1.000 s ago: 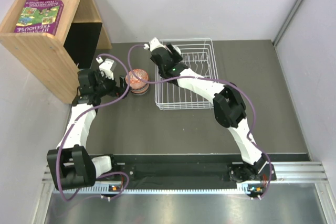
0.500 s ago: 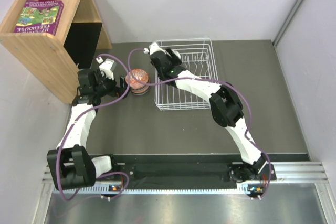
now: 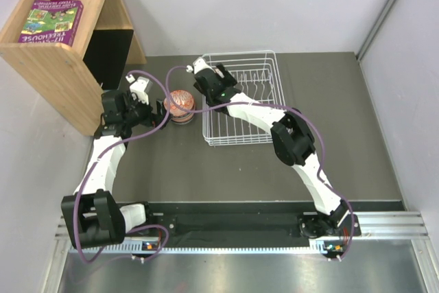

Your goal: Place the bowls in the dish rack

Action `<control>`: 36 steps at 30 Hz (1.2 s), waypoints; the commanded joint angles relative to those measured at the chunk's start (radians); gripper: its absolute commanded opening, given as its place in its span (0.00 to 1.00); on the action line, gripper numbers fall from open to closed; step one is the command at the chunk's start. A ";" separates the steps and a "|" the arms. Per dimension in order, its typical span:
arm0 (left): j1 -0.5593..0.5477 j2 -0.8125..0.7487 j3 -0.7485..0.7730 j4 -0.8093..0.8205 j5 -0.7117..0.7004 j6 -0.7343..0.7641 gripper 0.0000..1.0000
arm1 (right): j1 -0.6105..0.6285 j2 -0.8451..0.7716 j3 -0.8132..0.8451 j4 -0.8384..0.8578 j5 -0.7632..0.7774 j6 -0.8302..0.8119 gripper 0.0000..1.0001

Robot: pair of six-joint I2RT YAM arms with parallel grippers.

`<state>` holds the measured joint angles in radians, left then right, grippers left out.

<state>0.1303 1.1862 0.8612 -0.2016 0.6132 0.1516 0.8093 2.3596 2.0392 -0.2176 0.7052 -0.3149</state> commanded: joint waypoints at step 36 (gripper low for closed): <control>0.005 0.044 0.035 0.044 0.071 0.008 0.99 | 0.013 -0.229 0.076 -0.059 -0.098 -0.004 1.00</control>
<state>0.1303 1.1904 0.8616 -0.2008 0.6327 0.1558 0.8162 2.2284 2.0686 -0.3038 0.5747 -0.3042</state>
